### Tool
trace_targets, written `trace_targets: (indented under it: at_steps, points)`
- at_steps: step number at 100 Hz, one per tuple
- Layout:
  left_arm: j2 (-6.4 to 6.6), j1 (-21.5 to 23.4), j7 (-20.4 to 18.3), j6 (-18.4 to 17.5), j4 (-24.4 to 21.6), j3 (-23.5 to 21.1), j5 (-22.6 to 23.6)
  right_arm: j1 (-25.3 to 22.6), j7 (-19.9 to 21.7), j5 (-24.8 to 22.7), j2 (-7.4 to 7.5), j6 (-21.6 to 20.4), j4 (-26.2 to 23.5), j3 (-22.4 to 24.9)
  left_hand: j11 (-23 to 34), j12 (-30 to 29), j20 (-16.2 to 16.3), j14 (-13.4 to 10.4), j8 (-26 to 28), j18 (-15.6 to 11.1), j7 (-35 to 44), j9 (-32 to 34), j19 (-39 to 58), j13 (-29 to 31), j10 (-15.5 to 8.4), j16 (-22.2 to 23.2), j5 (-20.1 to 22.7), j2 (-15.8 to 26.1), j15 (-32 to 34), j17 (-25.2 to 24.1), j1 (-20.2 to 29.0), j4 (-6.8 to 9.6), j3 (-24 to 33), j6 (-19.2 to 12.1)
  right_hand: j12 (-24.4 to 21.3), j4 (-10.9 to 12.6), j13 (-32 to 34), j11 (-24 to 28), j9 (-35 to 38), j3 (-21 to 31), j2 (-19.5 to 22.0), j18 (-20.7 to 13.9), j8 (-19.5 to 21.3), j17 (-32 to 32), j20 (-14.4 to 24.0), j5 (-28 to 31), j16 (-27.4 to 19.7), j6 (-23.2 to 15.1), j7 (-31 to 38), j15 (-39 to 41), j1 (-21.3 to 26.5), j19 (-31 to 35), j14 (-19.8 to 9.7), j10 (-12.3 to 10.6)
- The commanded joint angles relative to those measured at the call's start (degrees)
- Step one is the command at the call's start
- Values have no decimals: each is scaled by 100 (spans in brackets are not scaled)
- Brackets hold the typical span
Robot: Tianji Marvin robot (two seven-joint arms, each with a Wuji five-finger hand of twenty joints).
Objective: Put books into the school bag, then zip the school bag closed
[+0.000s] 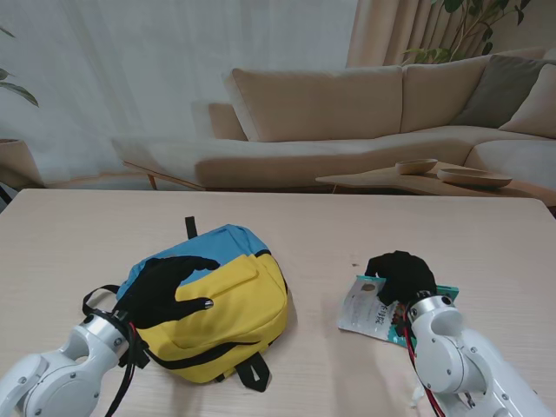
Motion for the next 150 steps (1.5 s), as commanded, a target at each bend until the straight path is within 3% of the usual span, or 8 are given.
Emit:
trace_targets:
  at_steps: [1,15,18,50,83,95,115,150]
  points:
    - [-28,37,-77,2,-44,-2,-34,-27,8,-46,-14,-14,-199,33,51,59,135,-112,-53,-144,63,-140,-214,-87,-90,-56,-57,-31,-137,-126,-161,80,182,-31,574,362,257,663,810,1248,892,208,560,-65,124,998,164,-738,1104,742,2047,219,42,-191]
    - [-25,4,-106,4,-28,19,-97,-82,89,-84,-14,-18,-582,155,44,57,148,-106,-51,-134,67,-116,-204,-76,-73,-53,-26,-21,-129,-106,-156,81,182,-32,743,366,355,608,949,1248,785,324,744,8,-11,1042,135,-691,1299,864,2101,309,140,-102]
    - [-23,-12,-122,2,-21,29,-119,-102,121,-87,-13,-7,-679,182,45,58,149,-102,-51,-134,68,-104,-204,-72,-63,-52,-19,-22,-126,-106,-155,81,182,-30,838,367,370,547,981,1248,789,344,795,21,-346,1036,99,-699,1334,907,2100,452,127,-107]
    - [22,-431,-461,-7,78,222,-514,94,132,-218,-20,-96,-1212,160,12,37,181,-73,-55,-102,60,-58,-173,-19,-56,-40,26,-23,-90,-55,-167,79,185,-24,870,504,647,432,1253,1248,563,525,744,252,-1008,1078,95,-646,1472,949,2141,829,175,-34]
    - [106,-1321,-1033,97,307,819,-1158,325,14,-282,-44,-21,-1476,-216,-119,-53,170,-130,-137,-143,-100,-265,-183,-143,-121,-98,-286,-101,-180,-85,-579,15,36,38,874,584,707,370,1320,1248,487,547,663,314,-1193,1072,81,-617,1438,938,2141,936,182,-9]
    - [88,-1666,-999,113,504,1143,-1354,388,-20,-273,-54,32,-1517,-354,-177,-136,115,-164,-271,-176,-240,-415,-272,-239,-153,-219,-445,-214,-339,-114,-899,-61,42,114,876,595,706,360,1303,1248,483,555,636,322,-1223,1067,82,-604,1412,937,2141,950,177,-6]
    - [25,-2230,-832,228,845,1694,-1558,455,-73,-214,-72,111,-1577,-563,-196,-179,55,-203,-371,-229,-288,-664,-415,-352,-199,-291,-624,-345,-457,-158,-1011,-187,155,158,868,598,704,350,1298,1248,468,555,602,317,-1264,1067,81,-577,1388,934,2146,972,177,16]
    - [-57,-2822,-751,428,1142,2333,-1958,517,-35,-215,-73,182,-1712,-843,-82,-147,71,-182,-455,-220,-277,-535,-496,-326,-143,-278,-574,-398,-441,-159,-1104,-235,282,279,855,604,687,339,1260,1248,465,547,557,320,-1301,1055,81,-561,1328,926,2150,994,180,20]
